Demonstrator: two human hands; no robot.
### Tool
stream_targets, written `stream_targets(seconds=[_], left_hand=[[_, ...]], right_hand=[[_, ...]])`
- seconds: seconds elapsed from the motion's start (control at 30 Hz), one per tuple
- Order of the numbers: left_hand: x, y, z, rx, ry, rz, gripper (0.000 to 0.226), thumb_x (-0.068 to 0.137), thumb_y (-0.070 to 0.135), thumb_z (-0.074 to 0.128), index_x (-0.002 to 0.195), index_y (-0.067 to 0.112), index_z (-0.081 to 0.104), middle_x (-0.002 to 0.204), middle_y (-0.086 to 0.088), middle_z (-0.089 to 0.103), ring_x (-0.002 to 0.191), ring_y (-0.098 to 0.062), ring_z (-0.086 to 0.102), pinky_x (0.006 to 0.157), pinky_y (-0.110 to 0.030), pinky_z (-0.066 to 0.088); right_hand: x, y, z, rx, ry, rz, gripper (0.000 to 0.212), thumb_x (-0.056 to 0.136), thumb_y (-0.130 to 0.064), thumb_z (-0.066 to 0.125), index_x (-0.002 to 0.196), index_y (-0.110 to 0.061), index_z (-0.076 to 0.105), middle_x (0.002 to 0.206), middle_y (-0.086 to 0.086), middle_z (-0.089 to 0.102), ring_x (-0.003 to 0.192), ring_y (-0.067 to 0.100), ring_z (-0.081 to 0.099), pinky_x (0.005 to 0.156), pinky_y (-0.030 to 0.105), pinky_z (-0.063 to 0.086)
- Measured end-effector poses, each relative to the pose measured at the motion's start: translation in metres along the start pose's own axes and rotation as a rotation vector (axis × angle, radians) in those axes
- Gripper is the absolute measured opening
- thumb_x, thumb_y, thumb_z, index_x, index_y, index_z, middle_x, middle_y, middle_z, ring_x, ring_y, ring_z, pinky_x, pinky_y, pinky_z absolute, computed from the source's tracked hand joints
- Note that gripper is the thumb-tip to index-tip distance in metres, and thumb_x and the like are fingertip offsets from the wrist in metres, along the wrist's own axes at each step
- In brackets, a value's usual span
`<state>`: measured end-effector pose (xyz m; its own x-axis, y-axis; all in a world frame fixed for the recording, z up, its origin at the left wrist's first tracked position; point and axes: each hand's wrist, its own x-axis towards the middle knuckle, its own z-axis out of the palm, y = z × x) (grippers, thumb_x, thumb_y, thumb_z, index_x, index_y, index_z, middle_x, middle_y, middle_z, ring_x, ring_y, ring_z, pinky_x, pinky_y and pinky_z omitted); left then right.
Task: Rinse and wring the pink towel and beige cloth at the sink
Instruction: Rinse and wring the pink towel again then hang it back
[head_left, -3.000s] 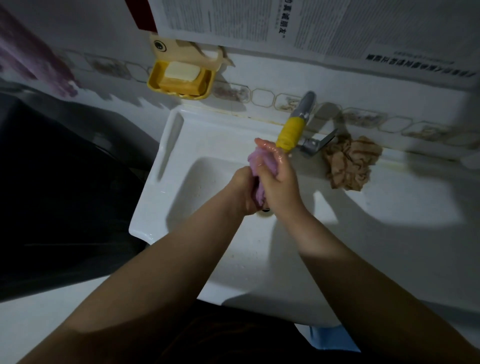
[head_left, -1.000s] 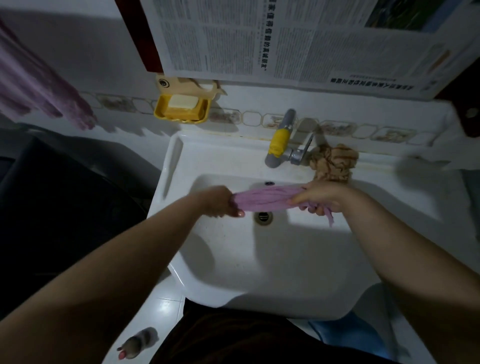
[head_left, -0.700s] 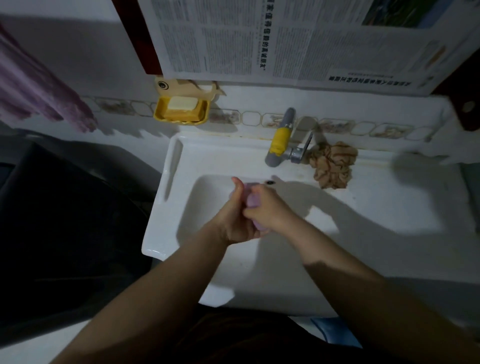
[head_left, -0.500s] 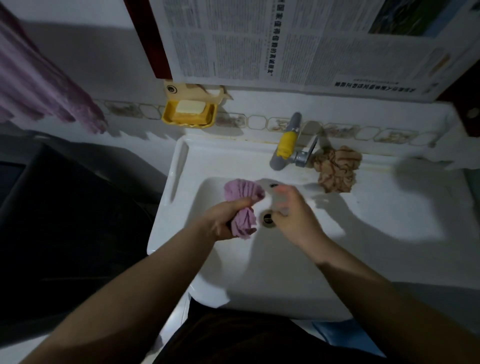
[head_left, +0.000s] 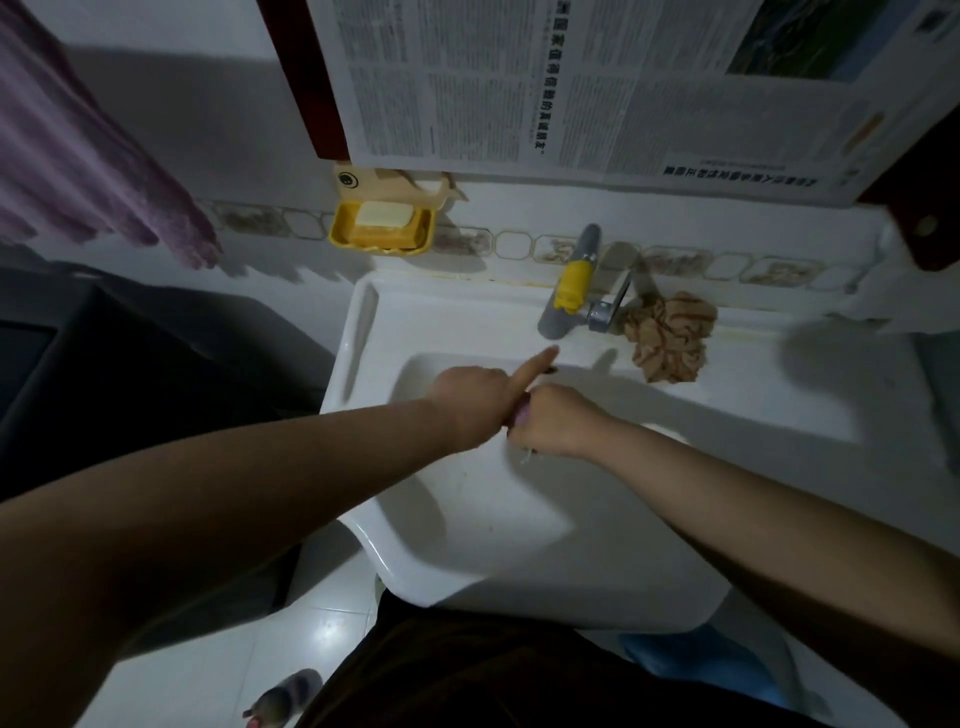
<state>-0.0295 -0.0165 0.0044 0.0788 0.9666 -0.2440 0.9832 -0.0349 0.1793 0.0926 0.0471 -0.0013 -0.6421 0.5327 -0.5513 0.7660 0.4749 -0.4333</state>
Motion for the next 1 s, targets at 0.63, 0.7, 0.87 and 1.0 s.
stream_targets(seconds=[0.63,0.7,0.87,1.0], left_hand=[[0.009,-0.030,-0.021,0.106,0.010,-0.023,0.015,0.085,0.027,0.053,0.092,0.013,0.053,0.086,-0.011,0.067,0.067,-0.029,0.060,0.056,-0.029,0.040],[0.004,-0.032,-0.015,-0.336,-0.316,-0.332,0.016,0.085,0.024,0.056,0.082,0.009,0.056,0.079,-0.014,0.067,0.063,-0.028,0.061,0.060,-0.032,0.049],[-0.018,-0.024,-0.021,-1.516,-0.817,-0.453,0.033,0.091,0.009,0.050,0.060,0.014,0.059,0.046,0.000,0.051,0.036,-0.010,0.048,0.041,-0.015,0.043],[-0.028,-0.002,-0.027,-1.626,-1.117,-0.219,0.029,0.088,0.023,0.050,0.059,0.019,0.055,0.050,0.005,0.054,0.041,-0.007,0.052,0.043,-0.015,0.041]], right_hand=[[-0.017,0.004,-0.001,1.542,-0.255,0.165,0.035,0.079,-0.015,0.065,0.110,-0.009,0.053,0.077,0.006,0.059,0.059,0.013,0.055,0.049,0.020,0.044],[-0.018,0.018,0.008,1.120,0.101,0.044,0.071,0.080,-0.011,0.071,0.139,-0.018,0.032,0.109,0.009,0.057,0.094,0.021,0.059,0.077,0.030,0.048],[-0.022,0.036,0.019,-0.449,0.703,-0.604,0.076,0.076,-0.032,0.070,0.141,-0.023,0.033,0.151,0.019,0.028,0.139,0.040,0.024,0.109,0.054,0.030],[-0.015,0.015,-0.012,-0.473,0.946,-0.940,0.039,0.083,-0.012,0.063,0.120,-0.016,0.053,0.105,0.014,0.054,0.088,0.032,0.055,0.072,0.039,0.049]])
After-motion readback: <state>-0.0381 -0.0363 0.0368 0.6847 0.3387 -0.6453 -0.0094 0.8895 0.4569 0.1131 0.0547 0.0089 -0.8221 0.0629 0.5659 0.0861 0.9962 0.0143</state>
